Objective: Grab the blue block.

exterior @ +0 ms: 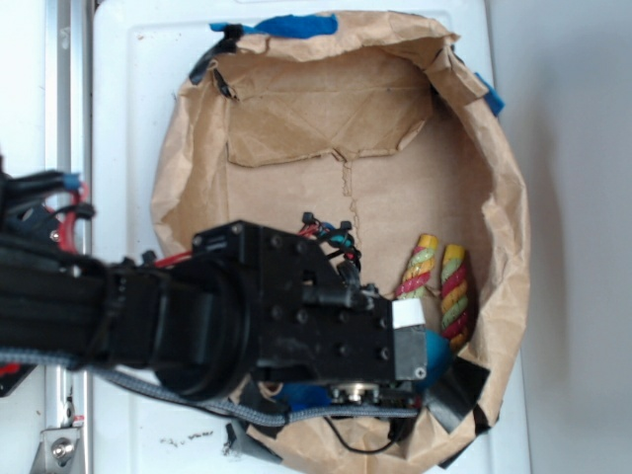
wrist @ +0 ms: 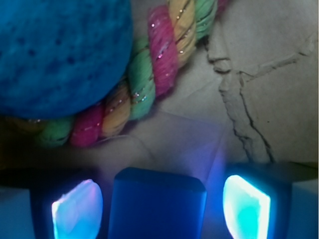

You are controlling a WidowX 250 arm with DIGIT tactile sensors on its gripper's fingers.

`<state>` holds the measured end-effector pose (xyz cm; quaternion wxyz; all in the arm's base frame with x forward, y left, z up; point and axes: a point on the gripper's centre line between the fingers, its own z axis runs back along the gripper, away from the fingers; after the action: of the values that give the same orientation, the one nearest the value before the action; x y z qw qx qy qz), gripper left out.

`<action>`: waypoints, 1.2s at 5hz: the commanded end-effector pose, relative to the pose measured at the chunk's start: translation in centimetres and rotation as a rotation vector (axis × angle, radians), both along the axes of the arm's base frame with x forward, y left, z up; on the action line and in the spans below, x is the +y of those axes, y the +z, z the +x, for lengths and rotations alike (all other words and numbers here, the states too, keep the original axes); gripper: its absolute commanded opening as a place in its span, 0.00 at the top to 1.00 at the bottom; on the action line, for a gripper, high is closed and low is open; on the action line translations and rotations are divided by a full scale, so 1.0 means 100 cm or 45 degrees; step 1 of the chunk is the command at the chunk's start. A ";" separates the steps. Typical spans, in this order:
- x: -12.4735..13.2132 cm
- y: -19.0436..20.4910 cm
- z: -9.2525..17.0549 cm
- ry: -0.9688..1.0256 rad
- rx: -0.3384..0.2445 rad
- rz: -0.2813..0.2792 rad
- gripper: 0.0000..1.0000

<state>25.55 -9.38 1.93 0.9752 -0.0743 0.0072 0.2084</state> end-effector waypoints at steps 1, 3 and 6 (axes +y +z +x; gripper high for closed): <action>0.003 0.004 -0.012 0.022 -0.031 -0.024 1.00; 0.006 0.018 -0.012 0.032 -0.067 -0.043 1.00; 0.051 0.088 -0.027 0.075 -0.095 -0.035 1.00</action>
<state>22.63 -4.81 8.92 0.9678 -0.0818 0.0028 0.2380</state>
